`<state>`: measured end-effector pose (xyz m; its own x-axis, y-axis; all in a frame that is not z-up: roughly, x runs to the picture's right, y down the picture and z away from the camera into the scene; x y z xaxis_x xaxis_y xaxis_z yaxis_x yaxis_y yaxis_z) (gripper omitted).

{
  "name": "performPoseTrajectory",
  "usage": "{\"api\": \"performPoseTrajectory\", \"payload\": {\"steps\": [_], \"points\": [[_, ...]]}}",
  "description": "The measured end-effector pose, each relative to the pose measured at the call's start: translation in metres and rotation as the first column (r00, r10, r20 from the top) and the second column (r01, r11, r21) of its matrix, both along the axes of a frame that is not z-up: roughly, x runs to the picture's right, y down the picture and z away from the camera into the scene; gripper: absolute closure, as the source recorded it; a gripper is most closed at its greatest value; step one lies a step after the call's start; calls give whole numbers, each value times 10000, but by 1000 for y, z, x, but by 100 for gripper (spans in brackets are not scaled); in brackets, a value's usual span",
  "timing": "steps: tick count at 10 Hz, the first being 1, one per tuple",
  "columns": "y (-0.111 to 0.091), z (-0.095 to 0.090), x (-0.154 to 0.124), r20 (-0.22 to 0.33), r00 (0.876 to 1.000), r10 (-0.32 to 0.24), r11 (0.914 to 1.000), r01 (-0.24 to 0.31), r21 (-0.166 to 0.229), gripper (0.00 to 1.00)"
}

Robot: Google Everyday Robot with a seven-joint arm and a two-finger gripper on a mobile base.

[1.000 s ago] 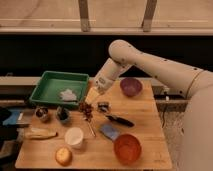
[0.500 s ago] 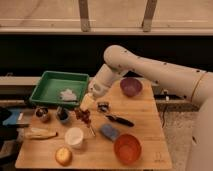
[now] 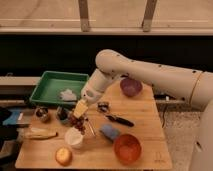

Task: Place grapes in paper cup

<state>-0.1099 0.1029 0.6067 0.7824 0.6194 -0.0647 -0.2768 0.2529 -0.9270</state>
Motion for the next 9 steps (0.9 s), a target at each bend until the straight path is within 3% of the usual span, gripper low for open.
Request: {"api": "performPoseTrajectory", "payload": {"steps": [5,9], "points": [[34,-8,-18,-225,9994,-264,9986,253,-457,100],[56,6,-23,-192,9997,-178,9949,158,-1001,100]]}}
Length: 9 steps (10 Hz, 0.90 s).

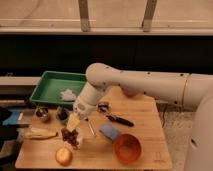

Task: Place grapes in paper cup

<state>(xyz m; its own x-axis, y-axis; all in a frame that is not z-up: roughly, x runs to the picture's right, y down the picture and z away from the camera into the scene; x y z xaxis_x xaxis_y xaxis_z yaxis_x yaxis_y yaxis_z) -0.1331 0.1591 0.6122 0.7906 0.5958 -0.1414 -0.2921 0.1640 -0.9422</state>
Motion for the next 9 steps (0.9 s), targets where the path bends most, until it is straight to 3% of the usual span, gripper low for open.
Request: {"api": "performPoseTrajectory", "payload": {"steps": [8,9], "points": [[18,24,9,-93,9996,261,9954,-269,-924,100],[19,25,9,-74,9996,264,9948,-270,-978,95]]}}
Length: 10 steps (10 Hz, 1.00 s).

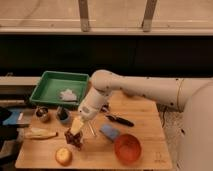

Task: Place grapes in paper cup

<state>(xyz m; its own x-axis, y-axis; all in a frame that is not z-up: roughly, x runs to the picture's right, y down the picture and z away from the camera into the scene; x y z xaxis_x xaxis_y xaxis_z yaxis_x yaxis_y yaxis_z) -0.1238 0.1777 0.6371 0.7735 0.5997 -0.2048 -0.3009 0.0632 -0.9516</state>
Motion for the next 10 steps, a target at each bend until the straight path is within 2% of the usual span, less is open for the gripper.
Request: {"api": "performPoseTrajectory", "payload": {"steps": [1,2,4,7,8,10], "points": [[0,1,0,27,10000,-3,10000,4,-29,88],[-2,1,-1,111,9999,-46,10000,47,-42,73],[-3,0,-4,225,9997,-117,9999,118,-25,57],[-4,-1,-7,399,9990,-191,9998,193,-44,26],[-3,-1,-9,437,9988,-212,9998,215,-57,21],[-3,-1,-11,511,9984,-244,9997,249,-85,20]]}}
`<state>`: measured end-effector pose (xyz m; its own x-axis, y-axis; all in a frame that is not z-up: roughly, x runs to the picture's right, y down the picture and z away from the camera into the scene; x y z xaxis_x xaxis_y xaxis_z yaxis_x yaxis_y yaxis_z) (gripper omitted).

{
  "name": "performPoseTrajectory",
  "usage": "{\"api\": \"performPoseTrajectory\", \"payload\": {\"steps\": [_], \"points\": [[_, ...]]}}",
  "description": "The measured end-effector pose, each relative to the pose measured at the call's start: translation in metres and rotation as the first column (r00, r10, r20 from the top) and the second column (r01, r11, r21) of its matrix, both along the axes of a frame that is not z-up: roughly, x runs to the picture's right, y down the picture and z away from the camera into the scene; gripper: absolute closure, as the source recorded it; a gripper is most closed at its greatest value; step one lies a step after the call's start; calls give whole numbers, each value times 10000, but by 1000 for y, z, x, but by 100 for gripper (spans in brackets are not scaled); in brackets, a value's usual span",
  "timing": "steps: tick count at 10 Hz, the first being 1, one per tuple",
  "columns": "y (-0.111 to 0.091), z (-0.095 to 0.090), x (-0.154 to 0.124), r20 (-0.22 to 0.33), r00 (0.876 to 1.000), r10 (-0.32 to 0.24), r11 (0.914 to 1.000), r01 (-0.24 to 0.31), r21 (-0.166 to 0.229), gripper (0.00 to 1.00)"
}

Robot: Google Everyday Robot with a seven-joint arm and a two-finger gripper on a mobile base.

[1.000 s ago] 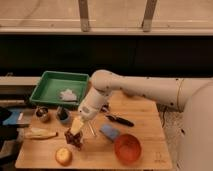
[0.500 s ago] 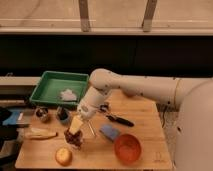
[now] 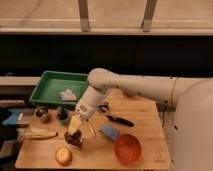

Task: Place grapes in paper cup

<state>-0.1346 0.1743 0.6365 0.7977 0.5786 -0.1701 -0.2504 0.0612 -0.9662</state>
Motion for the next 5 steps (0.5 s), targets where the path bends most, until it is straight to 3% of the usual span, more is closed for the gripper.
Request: {"api": "performPoseTrajectory", "payload": {"steps": [4,5], "points": [[-3,-1,-2,65,10000,-12,9998,11,180,20],[-13,-5,1,-157,9998,85,9976,-74,694,20]]}}
